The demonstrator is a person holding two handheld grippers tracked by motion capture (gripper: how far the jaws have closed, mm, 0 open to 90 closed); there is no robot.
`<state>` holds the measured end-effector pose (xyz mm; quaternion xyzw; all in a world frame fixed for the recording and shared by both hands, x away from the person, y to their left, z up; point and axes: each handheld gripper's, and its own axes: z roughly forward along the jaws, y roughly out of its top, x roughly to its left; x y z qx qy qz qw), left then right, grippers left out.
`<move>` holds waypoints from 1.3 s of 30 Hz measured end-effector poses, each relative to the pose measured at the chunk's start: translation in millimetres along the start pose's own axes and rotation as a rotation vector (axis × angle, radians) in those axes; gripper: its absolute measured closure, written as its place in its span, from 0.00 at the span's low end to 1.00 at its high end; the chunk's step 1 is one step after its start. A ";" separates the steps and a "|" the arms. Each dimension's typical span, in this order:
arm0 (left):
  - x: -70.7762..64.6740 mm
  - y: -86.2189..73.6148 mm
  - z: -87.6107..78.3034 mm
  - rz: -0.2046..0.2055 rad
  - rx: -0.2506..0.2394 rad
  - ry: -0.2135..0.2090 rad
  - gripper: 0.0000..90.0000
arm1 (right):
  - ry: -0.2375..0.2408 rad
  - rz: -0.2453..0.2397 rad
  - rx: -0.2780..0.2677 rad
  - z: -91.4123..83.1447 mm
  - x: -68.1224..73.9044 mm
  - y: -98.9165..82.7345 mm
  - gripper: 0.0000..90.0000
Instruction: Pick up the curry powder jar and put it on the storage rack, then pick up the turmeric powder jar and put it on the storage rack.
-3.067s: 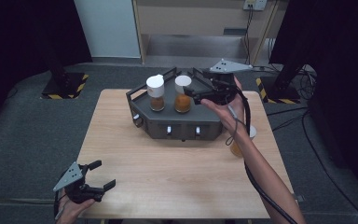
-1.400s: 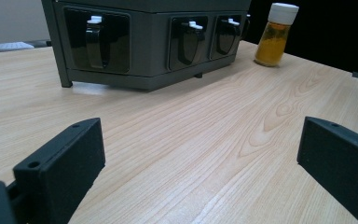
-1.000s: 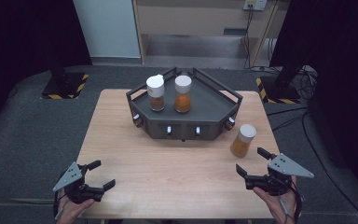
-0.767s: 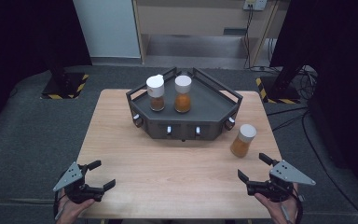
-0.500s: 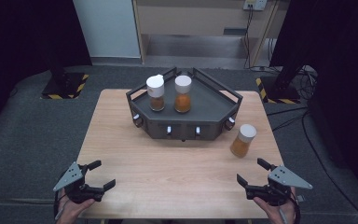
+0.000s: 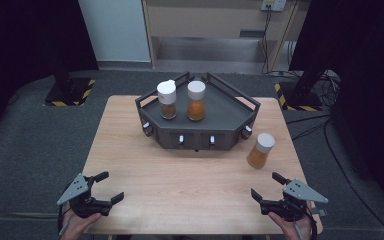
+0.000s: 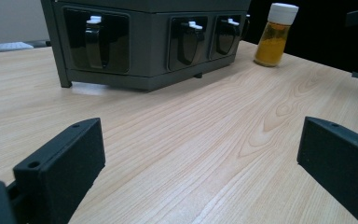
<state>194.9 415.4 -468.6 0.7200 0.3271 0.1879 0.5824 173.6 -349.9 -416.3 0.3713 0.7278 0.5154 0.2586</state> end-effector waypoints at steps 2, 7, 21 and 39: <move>-0.4 0.2 0.0 0.004 0.000 -0.003 0.00 | 0.007 -0.001 -0.004 -0.2 -1.3 -0.8 0.07; -0.3 0.1 -0.1 0.003 -0.001 -0.004 0.00 | 0.005 -0.004 -0.008 -0.2 -1.7 -1.0 0.07; -0.5 0.5 0.3 0.004 0.000 -0.006 0.00 | 0.011 -0.008 0.001 1.0 -1.0 -0.8 0.07; -1.1 1.0 0.0 0.006 0.004 -0.005 0.00 | 0.007 0.001 -0.011 -1.3 -1.5 -1.8 0.06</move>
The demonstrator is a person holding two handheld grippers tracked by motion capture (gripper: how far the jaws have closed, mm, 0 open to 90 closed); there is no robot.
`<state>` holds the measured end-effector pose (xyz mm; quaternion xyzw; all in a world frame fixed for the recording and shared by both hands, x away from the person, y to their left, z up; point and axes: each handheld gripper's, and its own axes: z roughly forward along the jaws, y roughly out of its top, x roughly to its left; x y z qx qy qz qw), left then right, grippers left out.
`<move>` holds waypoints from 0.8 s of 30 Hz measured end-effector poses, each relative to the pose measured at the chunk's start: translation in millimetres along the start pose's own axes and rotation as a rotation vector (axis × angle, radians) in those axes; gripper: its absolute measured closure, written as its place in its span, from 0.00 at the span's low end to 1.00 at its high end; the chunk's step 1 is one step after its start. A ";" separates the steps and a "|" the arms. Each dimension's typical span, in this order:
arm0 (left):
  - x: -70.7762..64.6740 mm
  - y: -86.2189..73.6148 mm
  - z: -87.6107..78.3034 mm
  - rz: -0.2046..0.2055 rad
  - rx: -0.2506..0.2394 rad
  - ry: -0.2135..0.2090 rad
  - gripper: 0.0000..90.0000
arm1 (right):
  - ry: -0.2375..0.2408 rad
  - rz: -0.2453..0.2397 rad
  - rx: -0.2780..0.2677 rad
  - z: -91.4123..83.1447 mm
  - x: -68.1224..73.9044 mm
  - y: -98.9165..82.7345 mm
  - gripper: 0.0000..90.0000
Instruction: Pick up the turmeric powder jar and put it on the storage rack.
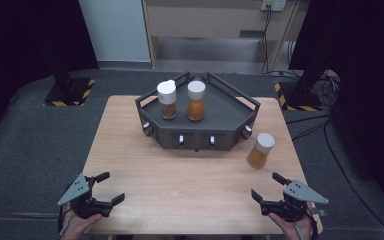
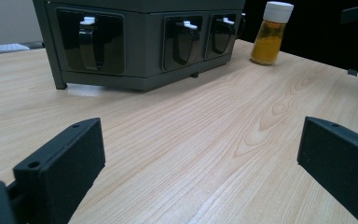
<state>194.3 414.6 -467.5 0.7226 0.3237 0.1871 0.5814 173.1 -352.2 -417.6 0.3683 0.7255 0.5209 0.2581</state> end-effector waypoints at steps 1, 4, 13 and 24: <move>0.0 -0.1 -0.2 -0.001 -0.001 0.001 0.00 | 0.002 0.004 -0.001 -0.1 -0.4 0.1 0.06; 0.3 -0.6 -0.3 -0.004 -0.003 0.003 0.00 | -0.001 0.010 -0.003 -1.0 0.1 1.0 0.06; -0.2 -0.3 -0.2 -0.004 -0.002 0.006 0.00 | -0.009 0.055 -0.011 -6.6 -7.7 7.7 0.02; 0.0 -0.5 -0.1 -0.005 -0.001 0.005 0.00 | -0.039 0.045 -0.011 -6.6 -15.0 23.9 0.01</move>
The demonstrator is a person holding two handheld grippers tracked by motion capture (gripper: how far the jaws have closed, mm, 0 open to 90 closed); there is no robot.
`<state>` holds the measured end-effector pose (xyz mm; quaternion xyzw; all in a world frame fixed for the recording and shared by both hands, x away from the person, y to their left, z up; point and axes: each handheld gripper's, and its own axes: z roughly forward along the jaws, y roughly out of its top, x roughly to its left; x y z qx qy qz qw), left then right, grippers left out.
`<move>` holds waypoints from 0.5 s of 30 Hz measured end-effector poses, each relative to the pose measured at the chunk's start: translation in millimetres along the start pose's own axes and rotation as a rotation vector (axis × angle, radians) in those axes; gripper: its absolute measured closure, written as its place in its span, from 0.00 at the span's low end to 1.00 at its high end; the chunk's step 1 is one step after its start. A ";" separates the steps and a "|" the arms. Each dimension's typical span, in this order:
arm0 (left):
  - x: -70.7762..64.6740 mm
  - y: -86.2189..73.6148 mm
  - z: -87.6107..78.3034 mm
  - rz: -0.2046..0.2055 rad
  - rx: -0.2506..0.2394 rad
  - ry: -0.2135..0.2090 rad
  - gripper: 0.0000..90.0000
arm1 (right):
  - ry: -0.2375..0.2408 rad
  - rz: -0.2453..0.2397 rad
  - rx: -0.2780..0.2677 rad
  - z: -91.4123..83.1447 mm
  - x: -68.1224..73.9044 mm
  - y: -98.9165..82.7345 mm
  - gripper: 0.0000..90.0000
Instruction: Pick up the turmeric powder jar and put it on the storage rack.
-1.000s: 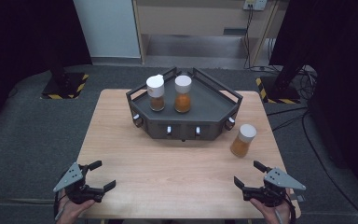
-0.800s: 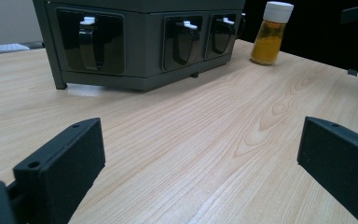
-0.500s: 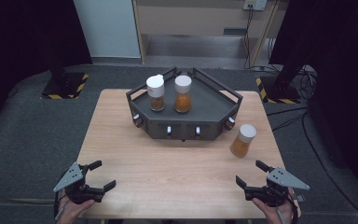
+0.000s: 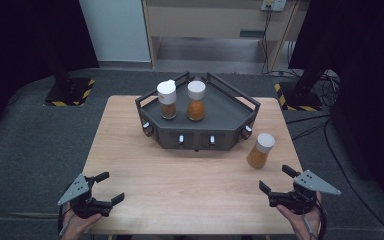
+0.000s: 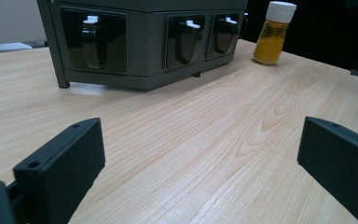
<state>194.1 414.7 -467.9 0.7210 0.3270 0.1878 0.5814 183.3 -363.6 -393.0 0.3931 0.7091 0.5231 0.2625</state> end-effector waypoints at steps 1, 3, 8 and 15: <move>0.1 -0.1 0.0 -0.001 -0.001 0.000 0.00 | -0.001 0.001 0.003 0.6 -1.0 1.8 0.01; 0.5 -0.2 0.1 -0.002 0.000 0.000 0.00 | -0.004 -0.001 0.007 1.9 -2.9 5.1 0.01; 0.9 -0.5 -0.3 -0.003 -0.002 -0.001 0.00 | -0.023 -0.006 0.011 4.2 -5.9 12.3 0.00; 1.7 -1.6 -1.6 -0.008 -0.005 0.002 0.00 | -0.029 -0.013 -0.008 4.5 -8.7 19.1 0.04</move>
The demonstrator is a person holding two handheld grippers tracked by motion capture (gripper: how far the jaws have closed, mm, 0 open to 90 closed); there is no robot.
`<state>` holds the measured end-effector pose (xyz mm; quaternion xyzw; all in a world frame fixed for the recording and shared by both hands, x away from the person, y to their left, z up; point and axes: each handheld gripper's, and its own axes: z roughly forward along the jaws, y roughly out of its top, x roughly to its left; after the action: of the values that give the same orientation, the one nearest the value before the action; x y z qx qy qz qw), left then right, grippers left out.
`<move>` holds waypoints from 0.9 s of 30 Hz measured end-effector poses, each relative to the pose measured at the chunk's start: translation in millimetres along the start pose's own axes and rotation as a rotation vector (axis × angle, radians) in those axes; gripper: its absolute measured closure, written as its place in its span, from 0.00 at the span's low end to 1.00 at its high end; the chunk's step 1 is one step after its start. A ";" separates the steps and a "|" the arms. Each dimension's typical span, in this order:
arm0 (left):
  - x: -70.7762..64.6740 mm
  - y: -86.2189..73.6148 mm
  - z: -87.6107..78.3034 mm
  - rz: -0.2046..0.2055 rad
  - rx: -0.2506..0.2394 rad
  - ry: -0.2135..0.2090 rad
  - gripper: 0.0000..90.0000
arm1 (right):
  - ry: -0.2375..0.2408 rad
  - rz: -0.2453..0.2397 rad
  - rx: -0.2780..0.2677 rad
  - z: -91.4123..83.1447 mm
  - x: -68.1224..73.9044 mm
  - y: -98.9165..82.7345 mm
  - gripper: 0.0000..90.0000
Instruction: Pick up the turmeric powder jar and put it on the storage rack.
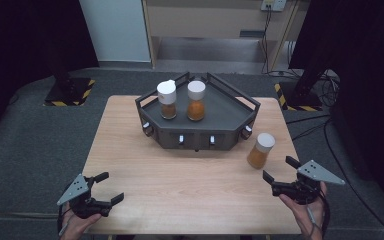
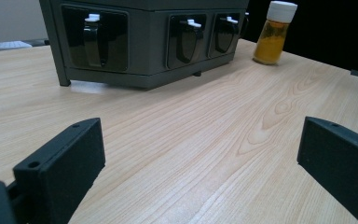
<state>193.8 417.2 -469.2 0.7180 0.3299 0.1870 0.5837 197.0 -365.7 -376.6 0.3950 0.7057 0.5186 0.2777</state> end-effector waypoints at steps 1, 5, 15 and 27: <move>-0.1 0.1 0.1 0.000 0.002 0.001 0.00 | 0.001 0.002 0.000 0.8 -1.1 0.8 0.04; -0.5 0.7 1.2 0.003 0.006 -0.002 0.00 | -0.002 0.012 0.002 6.4 -5.8 3.4 0.02; -1.2 1.6 2.0 0.007 0.006 -0.002 0.00 | -0.024 0.016 0.029 25.7 -14.1 13.7 0.01; -1.8 1.8 1.5 0.008 0.007 0.000 0.00 | -0.027 0.048 0.075 51.4 -32.1 15.4 0.02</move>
<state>194.0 414.7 -467.7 0.7212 0.3278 0.1884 0.5804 259.6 -364.2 -378.4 0.4288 0.7111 0.4930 0.2597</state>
